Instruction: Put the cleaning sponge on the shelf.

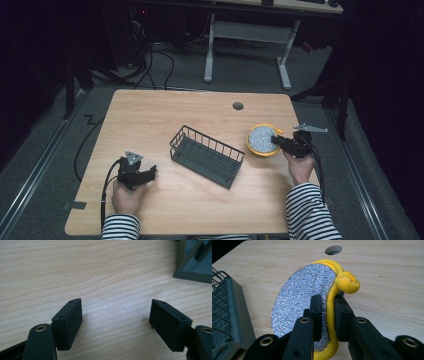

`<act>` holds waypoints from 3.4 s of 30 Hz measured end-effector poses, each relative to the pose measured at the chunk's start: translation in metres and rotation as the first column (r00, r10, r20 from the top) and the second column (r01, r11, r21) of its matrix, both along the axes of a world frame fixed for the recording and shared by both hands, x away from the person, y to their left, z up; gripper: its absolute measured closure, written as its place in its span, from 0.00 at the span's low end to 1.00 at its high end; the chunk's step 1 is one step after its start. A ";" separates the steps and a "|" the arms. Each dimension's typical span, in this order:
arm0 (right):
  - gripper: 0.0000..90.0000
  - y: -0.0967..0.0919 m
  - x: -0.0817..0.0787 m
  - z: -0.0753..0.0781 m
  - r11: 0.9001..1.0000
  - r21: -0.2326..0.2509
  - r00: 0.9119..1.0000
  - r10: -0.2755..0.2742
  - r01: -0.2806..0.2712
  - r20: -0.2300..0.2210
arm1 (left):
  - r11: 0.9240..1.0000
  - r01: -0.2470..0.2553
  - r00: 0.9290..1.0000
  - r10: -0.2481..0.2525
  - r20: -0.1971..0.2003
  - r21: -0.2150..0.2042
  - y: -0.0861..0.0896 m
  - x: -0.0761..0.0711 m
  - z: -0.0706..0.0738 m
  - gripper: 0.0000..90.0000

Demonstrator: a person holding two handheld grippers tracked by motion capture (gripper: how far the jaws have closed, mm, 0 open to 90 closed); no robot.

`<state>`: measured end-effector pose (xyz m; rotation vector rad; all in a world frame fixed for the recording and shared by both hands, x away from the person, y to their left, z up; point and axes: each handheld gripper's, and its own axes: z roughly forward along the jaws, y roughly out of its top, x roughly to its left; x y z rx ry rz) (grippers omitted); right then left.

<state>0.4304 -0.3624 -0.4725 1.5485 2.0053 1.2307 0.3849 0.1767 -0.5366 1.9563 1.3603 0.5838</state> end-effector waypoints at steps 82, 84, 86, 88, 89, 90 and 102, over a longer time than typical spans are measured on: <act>0.84 0.136 -0.016 0.056 0.905 -0.090 0.897 0.424 -0.415 0.123 | 1.000 -0.001 1.000 0.001 0.000 -0.001 0.000 0.000 0.000 0.30; 0.84 0.137 -0.016 0.055 0.904 -0.091 0.897 0.426 -0.418 0.119 | 1.000 -0.001 1.000 0.001 0.000 -0.001 0.000 0.000 0.000 0.30; 0.83 0.138 -0.016 0.053 0.901 -0.094 0.894 0.432 -0.424 0.116 | 1.000 -0.001 1.000 0.001 0.000 -0.002 0.000 0.000 0.000 0.30; 0.83 0.139 -0.016 0.052 0.901 -0.094 0.894 0.433 -0.424 0.111 | 1.000 0.000 1.000 0.000 -0.001 -0.010 0.001 0.000 0.000 0.30; 0.83 0.140 -0.017 0.051 0.900 -0.096 0.894 0.435 -0.426 0.109 | 1.000 0.000 1.000 0.000 -0.002 -0.011 0.001 0.000 0.000 0.30; 0.83 0.140 -0.017 0.050 0.900 -0.097 0.894 0.435 -0.426 0.106 | 1.000 -0.001 1.000 0.001 -0.001 -0.010 0.001 0.000 0.000 0.30; 0.80 0.146 -0.017 0.040 0.888 -0.100 0.887 0.456 -0.449 0.073 | 1.000 0.001 1.000 -0.001 0.001 -0.002 0.000 0.000 0.000 0.30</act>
